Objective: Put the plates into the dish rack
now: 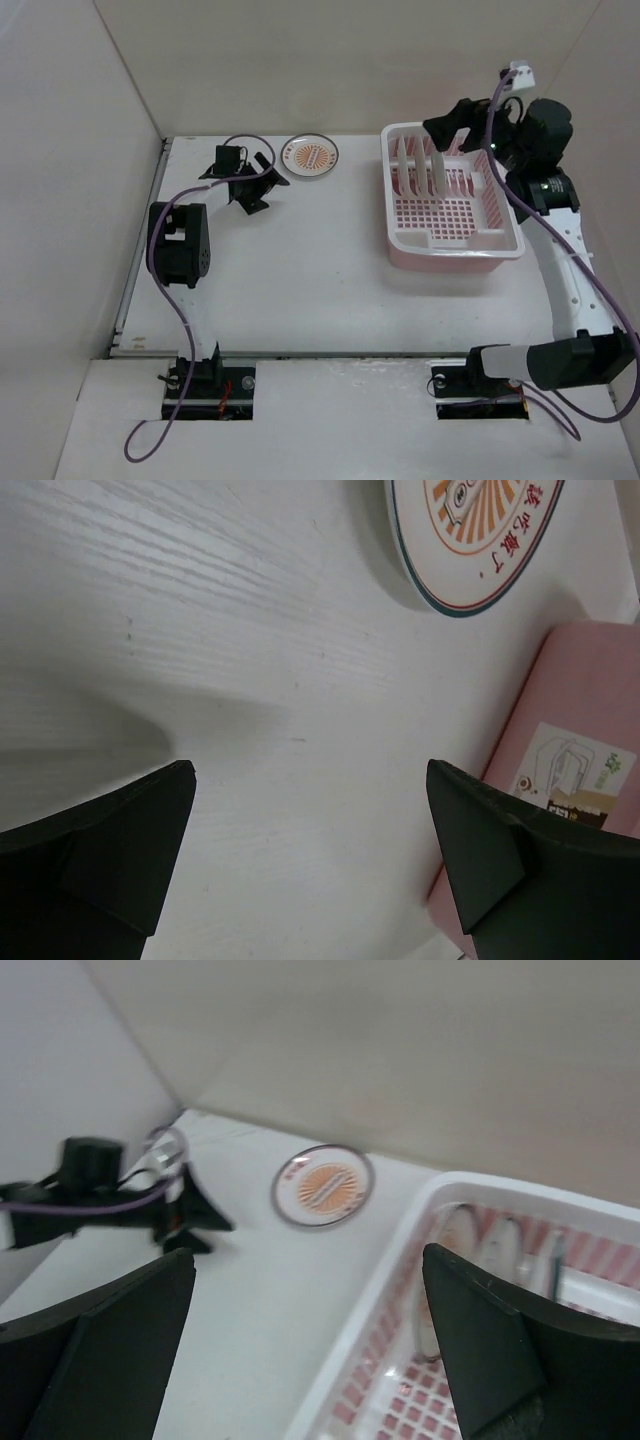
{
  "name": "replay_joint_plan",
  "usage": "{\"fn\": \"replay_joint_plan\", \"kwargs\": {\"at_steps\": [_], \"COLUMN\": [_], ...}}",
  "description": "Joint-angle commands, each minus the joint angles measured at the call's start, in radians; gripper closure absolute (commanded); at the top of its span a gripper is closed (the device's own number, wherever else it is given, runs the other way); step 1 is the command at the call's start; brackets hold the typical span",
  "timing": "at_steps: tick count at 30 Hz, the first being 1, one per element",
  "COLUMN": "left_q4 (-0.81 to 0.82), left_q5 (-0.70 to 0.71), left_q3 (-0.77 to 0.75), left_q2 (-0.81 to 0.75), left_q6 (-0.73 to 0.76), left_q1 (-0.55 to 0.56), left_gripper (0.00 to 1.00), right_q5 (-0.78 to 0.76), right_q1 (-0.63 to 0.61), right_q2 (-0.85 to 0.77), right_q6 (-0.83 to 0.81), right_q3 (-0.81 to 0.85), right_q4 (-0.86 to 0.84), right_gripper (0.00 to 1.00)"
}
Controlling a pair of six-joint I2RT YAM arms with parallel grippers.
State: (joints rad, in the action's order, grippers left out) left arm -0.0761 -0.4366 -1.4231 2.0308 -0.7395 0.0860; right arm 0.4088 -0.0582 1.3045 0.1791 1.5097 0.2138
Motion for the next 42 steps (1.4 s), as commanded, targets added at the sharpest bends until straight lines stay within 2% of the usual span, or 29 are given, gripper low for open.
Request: {"fn": "replay_joint_plan", "kwargs": {"at_steps": [1, 10, 16, 21, 24, 27, 29, 30, 35, 37, 41, 42], "left_q4": [0.15, 0.295, 0.251, 0.2, 0.177, 0.177, 0.177, 0.177, 0.177, 0.177, 0.229, 0.242], "left_q5": [0.024, -0.016, -0.027, -0.016, -0.002, -0.002, -0.002, -0.002, -0.002, -0.002, -0.024, -0.024], "left_q3": [-0.051, -0.177, -0.364, -0.497, -0.531, -0.545, -0.557, -0.557, -0.534, -0.534, -0.424, -0.343], "left_q2": [0.029, 0.276, 0.416, 0.511, 0.543, 0.562, 0.562, 0.562, 0.572, 0.572, 0.482, 0.45], "left_q6": [-0.04, -0.221, -0.319, -0.354, -0.363, -0.373, -0.383, -0.383, -0.393, -0.393, -0.393, -0.38], "left_q1": [0.001, 0.001, 0.001, 0.001, 0.001, 0.001, 0.001, 0.001, 0.001, 0.001, 0.001, 0.001], "left_gripper": [0.0, 0.03, 0.08, 0.26, 0.28, 0.35, 0.45, 0.53, 0.83, 1.0, 1.0, 1.0], "right_q5": [0.039, -0.011, -0.051, -0.061, -0.05, -0.041, -0.041, -0.041, -0.022, -0.022, 0.039, 0.029], "right_q1": [-0.115, -0.274, -0.351, -0.361, -0.37, -0.38, -0.381, -0.381, -0.381, -0.381, -0.406, -0.422], "right_q2": [-0.079, -0.149, -0.149, -0.14, -0.128, -0.11, -0.109, -0.109, -0.091, -0.082, -0.038, -0.021], "right_q6": [0.026, 0.017, 0.008, -0.003, -0.003, -0.012, -0.012, -0.012, -0.021, -0.032, -0.091, -0.116], "right_q3": [-0.02, -0.057, -0.057, -0.007, 0.007, 0.033, 0.044, 0.044, 0.055, 0.055, 0.055, 0.066], "right_q4": [-0.065, -0.045, -0.008, 0.016, 0.025, 0.035, 0.035, 0.035, 0.035, 0.044, 0.062, 0.085], "right_gripper": [0.0, 0.0, 0.0, 0.0, 0.0, 0.0, 0.0, 0.0, 0.0, 0.0, 0.0, 0.0]}}
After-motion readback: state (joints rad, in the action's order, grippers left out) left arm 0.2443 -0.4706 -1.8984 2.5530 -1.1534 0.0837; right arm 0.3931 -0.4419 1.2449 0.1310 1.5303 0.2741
